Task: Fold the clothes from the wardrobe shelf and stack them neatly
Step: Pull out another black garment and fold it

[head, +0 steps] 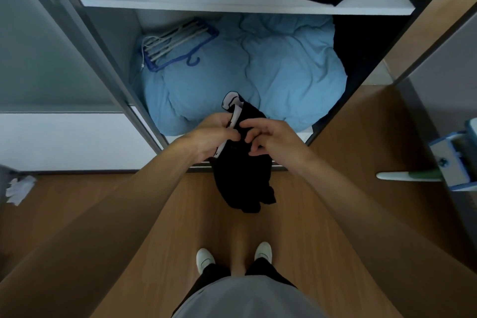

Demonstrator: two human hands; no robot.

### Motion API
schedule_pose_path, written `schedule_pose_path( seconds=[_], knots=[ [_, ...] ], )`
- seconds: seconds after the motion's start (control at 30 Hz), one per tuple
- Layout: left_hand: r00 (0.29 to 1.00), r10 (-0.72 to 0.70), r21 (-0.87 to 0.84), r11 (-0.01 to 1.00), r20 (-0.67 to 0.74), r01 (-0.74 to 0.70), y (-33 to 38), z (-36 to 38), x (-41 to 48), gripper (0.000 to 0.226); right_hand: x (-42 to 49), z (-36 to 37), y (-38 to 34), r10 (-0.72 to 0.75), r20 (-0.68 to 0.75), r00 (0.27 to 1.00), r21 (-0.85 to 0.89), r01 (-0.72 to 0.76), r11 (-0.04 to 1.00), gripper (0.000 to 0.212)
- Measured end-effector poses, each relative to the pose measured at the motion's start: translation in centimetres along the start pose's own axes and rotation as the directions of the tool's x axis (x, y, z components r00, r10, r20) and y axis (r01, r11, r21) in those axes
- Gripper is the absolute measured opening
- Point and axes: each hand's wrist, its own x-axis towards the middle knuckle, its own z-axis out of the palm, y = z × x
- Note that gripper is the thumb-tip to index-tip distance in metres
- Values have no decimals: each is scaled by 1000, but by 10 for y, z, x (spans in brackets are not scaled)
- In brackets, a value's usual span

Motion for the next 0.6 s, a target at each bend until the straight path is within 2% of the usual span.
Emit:
schedule_pose_path(
  seconds=[0.07, 0.13, 0.17, 0.2, 0.27, 0.33, 0.37, 0.43, 0.53, 0.6],
  knots=[
    [999, 34, 220, 975, -23, -28, 11, 1, 0, 24, 2, -6, -3, -69, -63, 996, -251, 51, 967, 46],
    [997, 72, 482, 873, 7, -66, 22, 0, 1, 29, 6, -15, -8, -245, -98, 965, -564, 149, 812, 41],
    [996, 77, 590, 802, 47, -89, 26, -2, 2, 31, 9, -20, -11, -320, -67, 945, -660, 199, 725, 48],
    [993, 74, 676, 727, 90, -115, 31, -3, 1, 32, 12, -26, -15, -367, 6, 930, -718, 259, 646, 60],
    [986, 60, 770, 617, 156, -159, 38, -5, 0, 31, 22, -34, -24, -354, 228, 907, -791, 385, 476, 79],
    [978, 72, 811, 548, 198, -205, 46, -9, -4, 20, 32, -36, -28, -265, 381, 886, -833, 453, 317, 76],
    [973, 87, 817, 531, 212, -226, 50, -12, -5, 12, 37, -37, -30, -221, 402, 888, -849, 452, 272, 71],
    [969, 109, 800, 548, 223, -246, 57, -20, -10, 8, 42, -37, -33, -172, 371, 913, -880, 405, 248, 61],
    [981, 121, 676, 711, 153, -193, 56, -32, -17, 21, 42, -32, -33, -205, 318, 926, -899, 363, 245, 49],
    [987, 110, 616, 771, 117, -159, 53, -39, -20, 24, 40, -26, -30, -238, 319, 918, -891, 376, 255, 44]
  ],
)
